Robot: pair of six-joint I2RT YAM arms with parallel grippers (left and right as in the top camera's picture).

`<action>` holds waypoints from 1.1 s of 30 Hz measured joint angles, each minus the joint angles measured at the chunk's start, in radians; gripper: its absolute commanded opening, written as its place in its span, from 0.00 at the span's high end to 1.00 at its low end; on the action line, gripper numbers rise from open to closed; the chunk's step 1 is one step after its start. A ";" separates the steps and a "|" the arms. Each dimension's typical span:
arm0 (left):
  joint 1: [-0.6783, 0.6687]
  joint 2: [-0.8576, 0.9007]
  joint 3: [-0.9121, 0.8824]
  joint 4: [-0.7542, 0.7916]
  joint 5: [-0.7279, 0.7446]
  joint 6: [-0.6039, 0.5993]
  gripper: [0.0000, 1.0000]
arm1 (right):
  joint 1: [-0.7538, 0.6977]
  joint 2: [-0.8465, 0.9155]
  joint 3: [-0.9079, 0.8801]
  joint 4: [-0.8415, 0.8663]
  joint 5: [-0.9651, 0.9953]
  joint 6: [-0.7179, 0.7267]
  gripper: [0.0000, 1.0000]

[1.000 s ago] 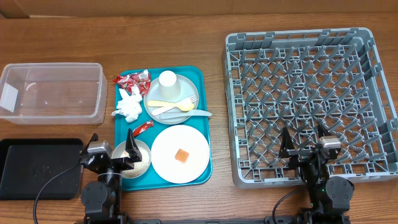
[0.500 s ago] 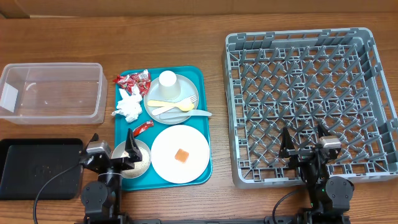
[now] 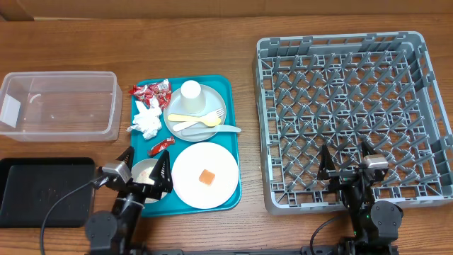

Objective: Sort waste into correct bins and load items into the dishwasher rack

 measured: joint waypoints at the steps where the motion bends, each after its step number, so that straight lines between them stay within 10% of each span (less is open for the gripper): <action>1: 0.000 0.000 0.042 -0.060 0.006 0.019 0.00 | 0.000 0.000 0.000 0.000 0.000 0.000 0.00; 10: 0.000 0.112 0.483 -0.513 0.055 0.112 0.00 | 0.000 0.000 0.000 0.000 0.000 0.000 0.00; 21: 0.000 0.201 0.591 -0.455 0.194 0.141 0.00 | 0.000 0.000 0.000 0.000 0.000 0.000 0.00; 33: 0.000 0.693 1.001 -1.003 0.020 0.203 0.00 | 0.000 0.000 0.000 0.000 0.000 0.000 0.00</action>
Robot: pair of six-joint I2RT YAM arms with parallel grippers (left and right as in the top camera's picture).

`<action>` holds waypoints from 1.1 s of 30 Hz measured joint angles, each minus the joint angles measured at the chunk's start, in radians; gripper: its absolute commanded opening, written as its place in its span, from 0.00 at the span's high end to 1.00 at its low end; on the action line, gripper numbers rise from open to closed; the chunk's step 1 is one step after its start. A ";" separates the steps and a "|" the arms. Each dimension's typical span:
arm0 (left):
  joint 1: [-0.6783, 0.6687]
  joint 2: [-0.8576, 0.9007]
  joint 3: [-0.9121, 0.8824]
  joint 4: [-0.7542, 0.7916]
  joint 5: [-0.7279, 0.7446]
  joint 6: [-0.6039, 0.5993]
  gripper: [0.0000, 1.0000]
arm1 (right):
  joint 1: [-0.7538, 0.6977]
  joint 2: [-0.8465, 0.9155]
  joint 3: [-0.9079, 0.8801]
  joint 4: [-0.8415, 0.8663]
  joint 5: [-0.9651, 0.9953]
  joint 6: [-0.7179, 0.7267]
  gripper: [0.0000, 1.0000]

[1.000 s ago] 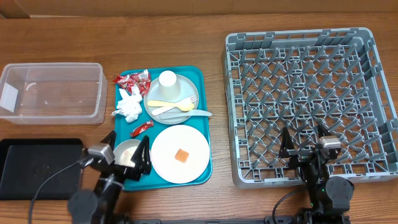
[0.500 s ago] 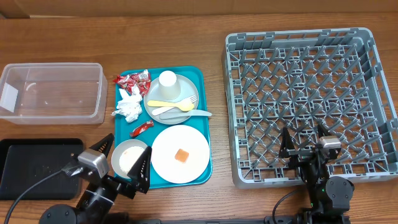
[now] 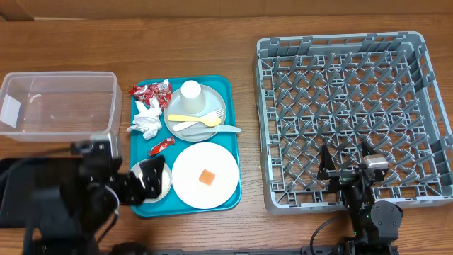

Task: Sort waste into correct bins and load items into the dishwasher rack
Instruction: 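Grasp the small white bowl with the left gripper and lift it left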

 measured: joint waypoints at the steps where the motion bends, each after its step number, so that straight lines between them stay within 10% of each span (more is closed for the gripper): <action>1: 0.000 0.026 0.016 -0.002 -0.003 0.002 0.00 | 0.000 0.000 0.000 0.000 0.000 0.000 0.00; 14: -0.058 0.216 0.042 -0.229 -0.137 -0.182 0.00 | 0.000 0.000 0.000 0.000 0.000 0.000 0.00; 33: -0.399 0.674 0.017 -0.176 -0.310 -0.468 0.00 | 0.000 0.000 0.000 0.000 0.000 0.000 0.00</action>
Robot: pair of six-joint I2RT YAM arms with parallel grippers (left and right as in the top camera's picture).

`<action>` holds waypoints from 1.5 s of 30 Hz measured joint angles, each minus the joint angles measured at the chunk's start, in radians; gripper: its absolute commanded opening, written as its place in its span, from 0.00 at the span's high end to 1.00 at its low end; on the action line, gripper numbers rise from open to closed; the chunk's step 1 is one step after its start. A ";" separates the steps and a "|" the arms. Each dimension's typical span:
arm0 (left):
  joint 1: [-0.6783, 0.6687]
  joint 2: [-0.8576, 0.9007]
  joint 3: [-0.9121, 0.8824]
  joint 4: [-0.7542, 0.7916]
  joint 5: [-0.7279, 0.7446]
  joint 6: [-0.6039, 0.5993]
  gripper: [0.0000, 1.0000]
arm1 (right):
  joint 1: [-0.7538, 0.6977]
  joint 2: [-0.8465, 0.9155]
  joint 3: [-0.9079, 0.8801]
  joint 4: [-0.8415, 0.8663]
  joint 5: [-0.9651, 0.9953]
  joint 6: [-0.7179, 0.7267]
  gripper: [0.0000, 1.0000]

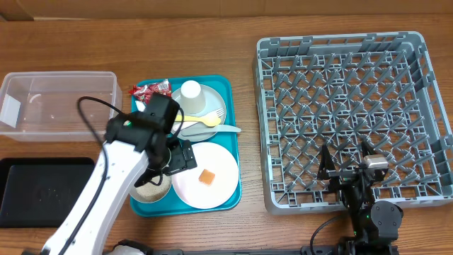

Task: Sort waste into correct bins and load items into the dishwasher rack
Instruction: 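Grasp the small white bowl with the left gripper and lift it left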

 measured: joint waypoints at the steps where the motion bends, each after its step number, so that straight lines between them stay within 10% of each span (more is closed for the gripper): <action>1: 0.000 0.026 -0.014 0.002 -0.001 -0.002 0.00 | 0.000 0.000 0.000 -0.001 0.000 0.000 0.00; 10: 0.000 0.162 -0.098 0.097 -0.026 -0.002 0.01 | 0.000 0.000 0.000 0.000 0.000 0.000 0.00; 17: 0.000 0.197 -0.156 0.192 -0.020 0.011 0.41 | 0.000 0.000 0.000 -0.001 0.000 0.000 0.00; 45: 0.060 0.198 -0.256 0.272 -0.007 0.114 0.89 | 0.000 0.000 0.000 0.000 0.000 0.000 0.00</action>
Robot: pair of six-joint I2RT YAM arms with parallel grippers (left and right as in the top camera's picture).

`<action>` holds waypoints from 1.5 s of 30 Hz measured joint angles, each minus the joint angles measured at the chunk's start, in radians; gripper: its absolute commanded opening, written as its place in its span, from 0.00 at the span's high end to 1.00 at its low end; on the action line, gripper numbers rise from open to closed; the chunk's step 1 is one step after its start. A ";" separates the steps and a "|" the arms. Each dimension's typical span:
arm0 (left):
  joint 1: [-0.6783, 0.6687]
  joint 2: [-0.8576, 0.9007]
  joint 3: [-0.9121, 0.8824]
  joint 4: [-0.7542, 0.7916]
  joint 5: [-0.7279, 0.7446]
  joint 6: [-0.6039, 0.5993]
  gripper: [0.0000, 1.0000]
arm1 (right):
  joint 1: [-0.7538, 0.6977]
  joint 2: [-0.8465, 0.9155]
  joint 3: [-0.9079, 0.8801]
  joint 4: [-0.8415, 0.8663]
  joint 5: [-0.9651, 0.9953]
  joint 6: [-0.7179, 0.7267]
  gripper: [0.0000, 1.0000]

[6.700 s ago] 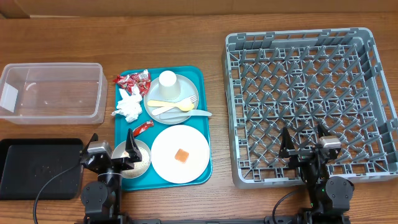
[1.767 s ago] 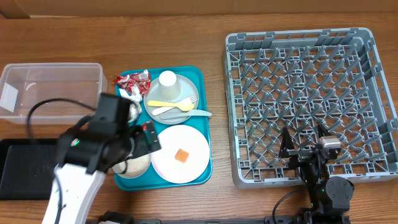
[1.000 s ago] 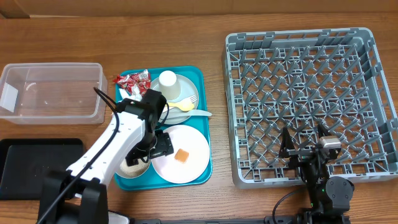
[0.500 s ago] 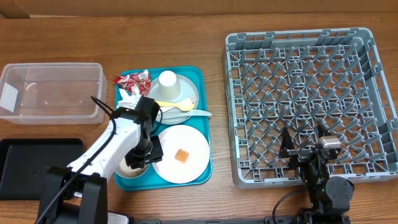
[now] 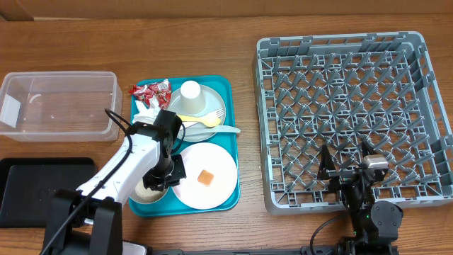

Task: Sort waste into correct bins and load items into the dishwasher rack
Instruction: 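Grasp the small white bowl with the left gripper and lift it left, then tip the bowl over the black tray to pour out the rice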

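Observation:
A teal tray (image 5: pixel 230 134) holds red wrappers (image 5: pixel 150 90), a crumpled white napkin (image 5: pixel 145 113), and a white cup (image 5: pixel 191 92) on a grey plate (image 5: pixel 205 106). It also carries a yellow fork (image 5: pixel 202 119), a white plate (image 5: pixel 219 188) with an orange food piece (image 5: pixel 206 177), and a small bowl (image 5: pixel 147 191). My left gripper (image 5: pixel 168 170) points down over the tray's left side, between the bowl and the white plate; its fingers do not show. My right gripper (image 5: pixel 345 166) stands open at the front edge of the grey dishwasher rack (image 5: pixel 432 106).
A clear plastic bin (image 5: pixel 56 106) stands left of the tray. A black bin (image 5: pixel 35 188) lies in front of it, partly under my left arm. A pale utensil (image 5: pixel 223 129) lies beside the fork.
My left arm has drawn back and lower over the tray, its gripper now closer to the bowl. Part of the napkin shows again. The right arm has not moved.
My left gripper first rested open at the tray's front left corner over the bowl. Then it was a blur left of the tray. Later the arm reached across the tray's left half, hiding the napkin and a red packet. Now it hangs by the bowl.

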 measured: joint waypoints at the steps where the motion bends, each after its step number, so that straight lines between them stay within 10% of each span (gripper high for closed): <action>1: 0.000 0.000 0.005 -0.005 0.000 0.001 0.92 | 0.000 0.000 0.000 0.000 0.000 0.000 0.00; 26: 0.049 -0.030 0.353 -0.371 -0.016 0.011 0.96 | 0.000 0.000 0.000 0.000 0.000 0.000 0.00; 45: 0.885 -0.275 0.401 -0.253 0.224 0.283 0.95 | 0.000 0.000 0.000 0.000 0.000 0.000 0.00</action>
